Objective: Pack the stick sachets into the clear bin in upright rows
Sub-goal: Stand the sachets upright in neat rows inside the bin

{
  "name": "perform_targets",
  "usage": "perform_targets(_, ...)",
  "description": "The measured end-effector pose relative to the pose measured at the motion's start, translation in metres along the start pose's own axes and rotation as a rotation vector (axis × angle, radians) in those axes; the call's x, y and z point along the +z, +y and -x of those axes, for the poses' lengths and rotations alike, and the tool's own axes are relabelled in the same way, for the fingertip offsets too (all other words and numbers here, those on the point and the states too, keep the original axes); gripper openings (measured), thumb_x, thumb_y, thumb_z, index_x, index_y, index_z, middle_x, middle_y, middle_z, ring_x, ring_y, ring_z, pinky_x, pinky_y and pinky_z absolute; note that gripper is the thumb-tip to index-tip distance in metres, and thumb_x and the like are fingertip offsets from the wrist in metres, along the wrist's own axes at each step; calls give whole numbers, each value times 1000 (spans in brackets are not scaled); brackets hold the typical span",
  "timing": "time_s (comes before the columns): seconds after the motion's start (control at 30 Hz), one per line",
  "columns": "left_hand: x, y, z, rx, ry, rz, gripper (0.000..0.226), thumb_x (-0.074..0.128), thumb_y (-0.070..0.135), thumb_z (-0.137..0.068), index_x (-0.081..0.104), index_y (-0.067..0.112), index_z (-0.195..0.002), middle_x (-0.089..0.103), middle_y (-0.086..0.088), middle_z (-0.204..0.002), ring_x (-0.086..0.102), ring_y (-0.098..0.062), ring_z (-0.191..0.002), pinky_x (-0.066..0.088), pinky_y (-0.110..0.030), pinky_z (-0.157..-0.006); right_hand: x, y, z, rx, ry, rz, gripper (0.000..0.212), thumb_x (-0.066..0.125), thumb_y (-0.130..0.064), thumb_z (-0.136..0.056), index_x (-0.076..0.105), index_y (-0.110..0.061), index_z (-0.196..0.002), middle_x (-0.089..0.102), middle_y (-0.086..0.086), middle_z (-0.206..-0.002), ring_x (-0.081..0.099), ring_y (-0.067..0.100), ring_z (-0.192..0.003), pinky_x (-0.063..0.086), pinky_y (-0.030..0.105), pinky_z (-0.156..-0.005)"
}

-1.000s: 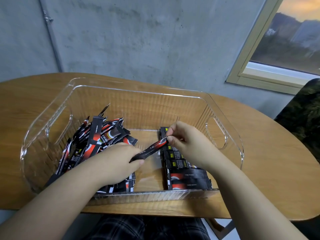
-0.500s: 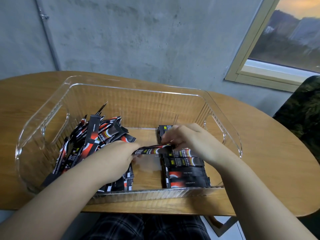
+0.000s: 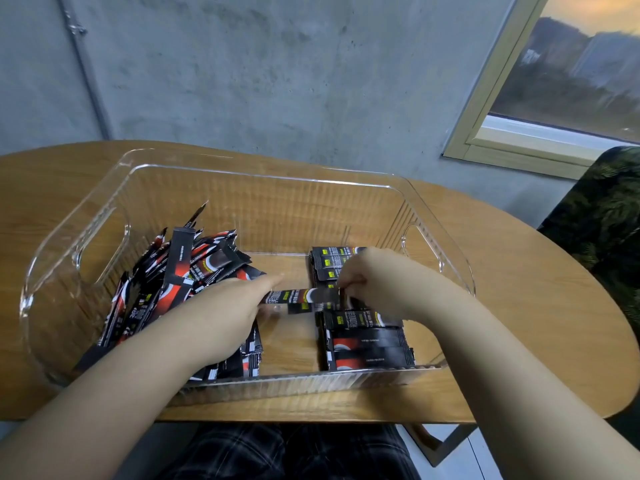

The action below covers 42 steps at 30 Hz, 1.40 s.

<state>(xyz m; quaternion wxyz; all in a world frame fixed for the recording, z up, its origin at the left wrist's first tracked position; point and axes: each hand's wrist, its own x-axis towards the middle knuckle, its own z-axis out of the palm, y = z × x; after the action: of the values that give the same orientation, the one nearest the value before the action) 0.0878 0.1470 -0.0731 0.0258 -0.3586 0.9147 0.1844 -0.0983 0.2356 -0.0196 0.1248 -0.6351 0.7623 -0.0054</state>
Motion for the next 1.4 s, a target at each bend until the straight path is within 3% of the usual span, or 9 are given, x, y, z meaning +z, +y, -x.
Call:
perform_targets(0.17, 2, 0, -1, -8, 22, -61, 53, 34, -10, -90, 45, 23, -129, 52, 1, -110, 53, -16, -95, 47, -32, -78, -5, 6, 6, 79, -226, 158, 29, 49, -5, -94, 68, -13, -114, 68, 3, -110, 63, 22, -100, 47, 26, -77)
perform_targets(0.23, 3, -1, -1, 0, 18, -63, 50, 35, -10, -89, 48, 22, -125, 52, 2, -110, 50, -16, -102, 48, -34, -85, 0, 6, 4, 109, -276, 238, 21, 48, -2, -94, 66, -4, -103, 65, 8, -99, 61, 23, -89, 49, 28, -68)
perform_targets(0.3, 3, -1, -2, 5, 22, -53, 51, 35, -10, -89, 48, 24, -126, 51, 4, -115, 47, -15, -107, 46, -32, -88, 3, 6, 3, 158, -246, 267, 17, 46, 3, -91, 57, -2, -79, 58, 10, -84, 53, 23, -74, 41, 25, -53)
perform_targets(0.4, 4, -2, -2, 2, 36, -54, 45, 34, -9, -90, 49, 21, -120, 51, 3, -113, 47, -14, -103, 46, -31, -87, 1, 6, 4, 172, -151, 276, 17, 50, 4, -86, 65, -1, -91, 67, 10, -89, 63, 25, -76, 54, 32, -66)
perform_targets(0.6, 5, -1, -2, -7, 29, -72, 33, 30, -6, -89, 47, 17, -104, 49, 3, -98, 45, -17, -99, 44, -34, -88, -6, -12, 7, -42, -45, -89, 27, 57, -36, -92, 70, -14, -102, 69, 1, -100, 62, 17, -90, 48, 28, -75)
perform_targets(0.77, 4, -1, -1, -21, 6, -48, 21, 28, 1, -92, 38, 19, -92, 44, 0, -89, 44, -21, -91, 44, -35, -82, 11, -22, -5, -73, -119, -330, 19, 63, -32, -90, 71, -18, -100, 70, -1, -93, 64, 14, -87, 49, 26, -79)
perform_targets(1.13, 3, -1, -2, 94, 30, -1, 18, 37, 36, -101, 44, 31, -117, 45, 25, -96, 39, -2, -102, 31, -22, -85, -9, -3, 8, -83, -254, -16, 18, 60, -22, -91, 71, -15, -102, 59, -14, -75, 56, 9, -75, 42, 20, -63)
perform_targets(1.27, 5, -2, -3, 105, 44, -10, 20, 38, 37, -101, 47, 33, -118, 43, 26, -94, 38, -1, -101, 28, -21, -84, -8, 0, 16, -40, -366, 185, 25, 59, -26, -90, 72, -8, -103, 70, 4, -98, 64, 22, -92, 54, 36, -81)
perform_targets(1.4, 6, -3, -4, 118, 59, -5, 20, 39, 38, -100, 48, 33, -118, 46, 24, -98, 39, -1, -103, 29, -20, -84, 4, 0, 14, 49, -346, 239, 29, 67, -25, -86, 66, -3, -104, 67, 7, -91, 62, 25, -81, 52, 31, -72)
